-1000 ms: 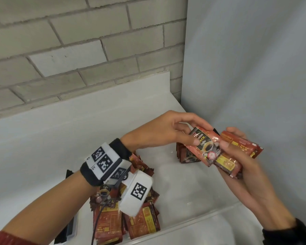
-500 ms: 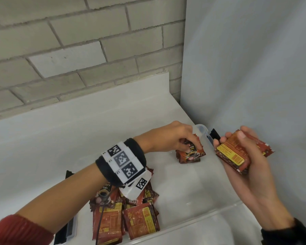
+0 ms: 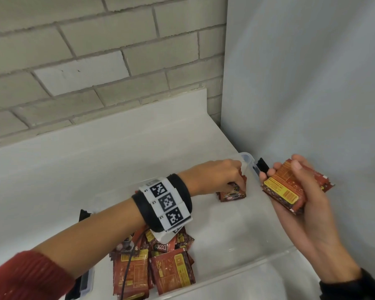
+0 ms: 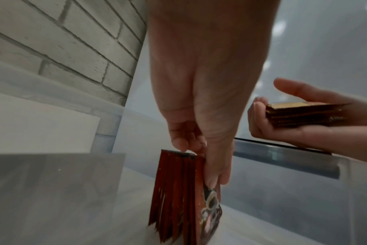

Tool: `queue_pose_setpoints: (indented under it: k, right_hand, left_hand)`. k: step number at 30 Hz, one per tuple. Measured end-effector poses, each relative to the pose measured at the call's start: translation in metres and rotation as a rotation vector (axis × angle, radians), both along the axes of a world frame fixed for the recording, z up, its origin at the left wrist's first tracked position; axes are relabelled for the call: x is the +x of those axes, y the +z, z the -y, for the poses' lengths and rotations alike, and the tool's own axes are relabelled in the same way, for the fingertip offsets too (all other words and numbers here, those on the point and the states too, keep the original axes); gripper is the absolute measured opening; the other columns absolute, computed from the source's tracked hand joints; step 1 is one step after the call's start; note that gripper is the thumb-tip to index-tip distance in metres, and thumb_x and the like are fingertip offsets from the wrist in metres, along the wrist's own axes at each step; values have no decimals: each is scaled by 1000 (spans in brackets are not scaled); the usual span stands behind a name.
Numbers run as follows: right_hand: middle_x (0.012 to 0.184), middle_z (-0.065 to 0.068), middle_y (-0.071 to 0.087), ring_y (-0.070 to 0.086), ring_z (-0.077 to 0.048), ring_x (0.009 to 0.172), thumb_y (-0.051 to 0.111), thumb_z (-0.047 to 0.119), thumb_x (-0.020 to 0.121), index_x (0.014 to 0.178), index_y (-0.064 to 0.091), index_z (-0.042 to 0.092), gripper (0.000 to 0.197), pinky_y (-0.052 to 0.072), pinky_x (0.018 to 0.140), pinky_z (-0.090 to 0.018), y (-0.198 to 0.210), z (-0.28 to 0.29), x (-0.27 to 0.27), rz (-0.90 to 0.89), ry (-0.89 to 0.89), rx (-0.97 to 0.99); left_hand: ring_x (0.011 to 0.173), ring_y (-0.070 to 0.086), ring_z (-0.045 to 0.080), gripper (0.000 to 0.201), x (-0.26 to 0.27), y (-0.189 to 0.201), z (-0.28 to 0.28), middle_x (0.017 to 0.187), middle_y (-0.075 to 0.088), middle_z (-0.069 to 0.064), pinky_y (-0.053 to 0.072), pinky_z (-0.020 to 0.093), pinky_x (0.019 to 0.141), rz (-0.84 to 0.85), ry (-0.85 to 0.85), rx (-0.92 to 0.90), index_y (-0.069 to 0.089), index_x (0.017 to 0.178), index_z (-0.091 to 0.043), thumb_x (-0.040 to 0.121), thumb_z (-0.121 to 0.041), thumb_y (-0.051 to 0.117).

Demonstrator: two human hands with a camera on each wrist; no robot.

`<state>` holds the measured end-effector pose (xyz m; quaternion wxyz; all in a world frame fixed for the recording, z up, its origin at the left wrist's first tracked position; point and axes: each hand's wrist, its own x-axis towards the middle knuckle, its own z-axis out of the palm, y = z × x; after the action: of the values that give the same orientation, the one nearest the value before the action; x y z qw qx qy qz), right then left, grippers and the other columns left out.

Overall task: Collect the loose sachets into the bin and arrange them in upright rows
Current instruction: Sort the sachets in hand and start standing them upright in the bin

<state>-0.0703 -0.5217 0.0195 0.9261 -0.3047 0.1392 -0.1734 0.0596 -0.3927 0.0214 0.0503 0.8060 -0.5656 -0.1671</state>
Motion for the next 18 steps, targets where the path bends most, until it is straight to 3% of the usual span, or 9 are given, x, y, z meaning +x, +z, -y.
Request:
queue_pose_setpoints:
  k: [5,10,14,18]
  right_hand:
    - [81,-5,64,62,-16,78,58,24,81,92,59,20,12,57,75,-30,4,-2,-1,-19,33,5]
    - [79,-7,65,66,-17,73,56,25,78,101,58,17,24,58,75,-31,7,-3,-2,-17,85,34]
    - [84,-10,66,67,-18,75,52,17,76,106,57,15,31,58,79,-35,8,-4,-4,-22,128,50]
    - [92,-15,67,68,-23,81,50,8,74,110,58,14,38,56,84,-39,6,-1,-4,-19,150,65]
  left_hand:
    - [99,51,23,27,-3,-8,2,102,52,7,33,25,65,79,-44,-45,70,115,-18,91,-13,59]
    - [85,45,19,25,-1,-13,3,86,35,-2,25,22,64,151,-105,-135,74,107,-19,85,-11,65]
    - [82,50,28,18,0,-19,3,86,52,12,37,31,63,177,-142,-195,76,99,-14,84,-12,67]
    - [85,49,31,20,-1,-15,2,91,53,16,34,32,67,137,-148,-202,74,104,-14,87,-15,64]
